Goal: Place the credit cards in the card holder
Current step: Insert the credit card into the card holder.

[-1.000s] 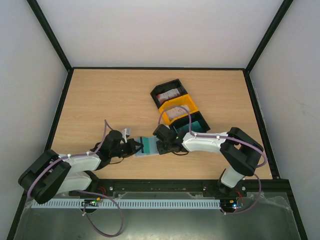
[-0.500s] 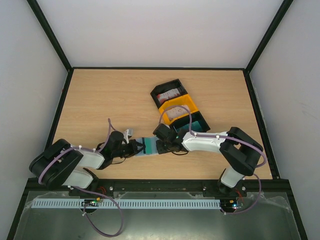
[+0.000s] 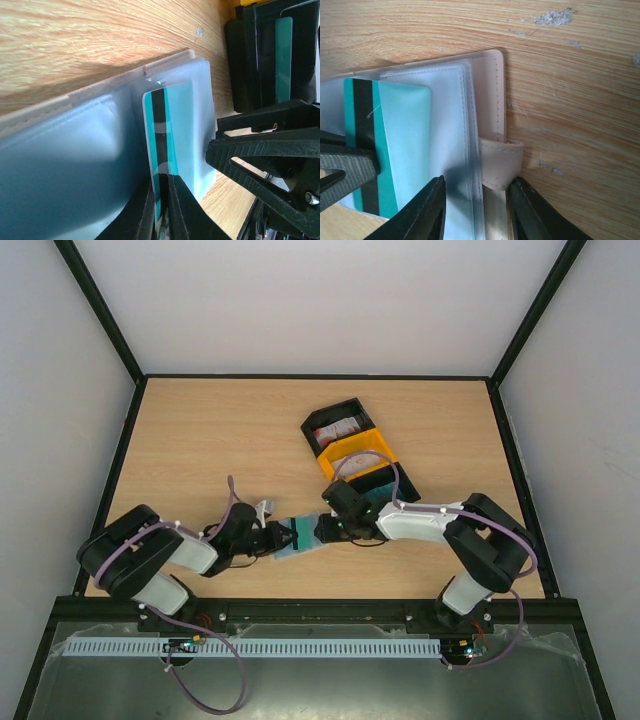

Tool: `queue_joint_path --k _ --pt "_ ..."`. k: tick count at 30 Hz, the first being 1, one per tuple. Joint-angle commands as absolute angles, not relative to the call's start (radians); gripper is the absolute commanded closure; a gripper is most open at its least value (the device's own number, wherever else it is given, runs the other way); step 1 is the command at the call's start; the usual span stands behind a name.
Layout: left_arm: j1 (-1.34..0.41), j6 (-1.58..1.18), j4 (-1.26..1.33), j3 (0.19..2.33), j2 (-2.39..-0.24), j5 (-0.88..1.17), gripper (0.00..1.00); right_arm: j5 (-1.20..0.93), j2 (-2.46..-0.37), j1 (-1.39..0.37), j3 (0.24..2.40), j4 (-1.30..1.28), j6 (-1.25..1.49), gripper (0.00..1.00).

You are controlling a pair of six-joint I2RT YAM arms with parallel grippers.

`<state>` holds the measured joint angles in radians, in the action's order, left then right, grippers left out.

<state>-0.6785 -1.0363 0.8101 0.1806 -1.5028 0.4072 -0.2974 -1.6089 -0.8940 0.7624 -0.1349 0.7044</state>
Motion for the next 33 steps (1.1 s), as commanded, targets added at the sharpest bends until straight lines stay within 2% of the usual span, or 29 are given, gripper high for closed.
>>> queue_joint_path --k 1,9,20,27,33 --pt "-0.699 -1.009 0.778 0.197 -1.554 0.414 0.88 -0.363 -1.614 -0.870 0.702 -0.107 0.724 0.64" --pt "-0.723 -1.017 0.712 0.212 -1.522 0.368 0.79 -0.424 -1.606 -0.847 0.660 -0.055 0.740 0.69" --pt "-0.769 -1.000 0.678 0.256 -1.529 0.332 0.76 -0.510 -1.604 -0.844 0.624 0.008 0.746 0.74" --pt "-0.799 -0.966 0.648 0.280 -1.531 0.327 0.66 -0.489 -1.586 -0.844 0.614 0.009 0.752 0.74" --pt "-0.805 -0.952 0.523 0.289 -1.432 0.292 0.52 -0.421 -1.559 -0.843 0.618 -0.016 0.751 0.74"
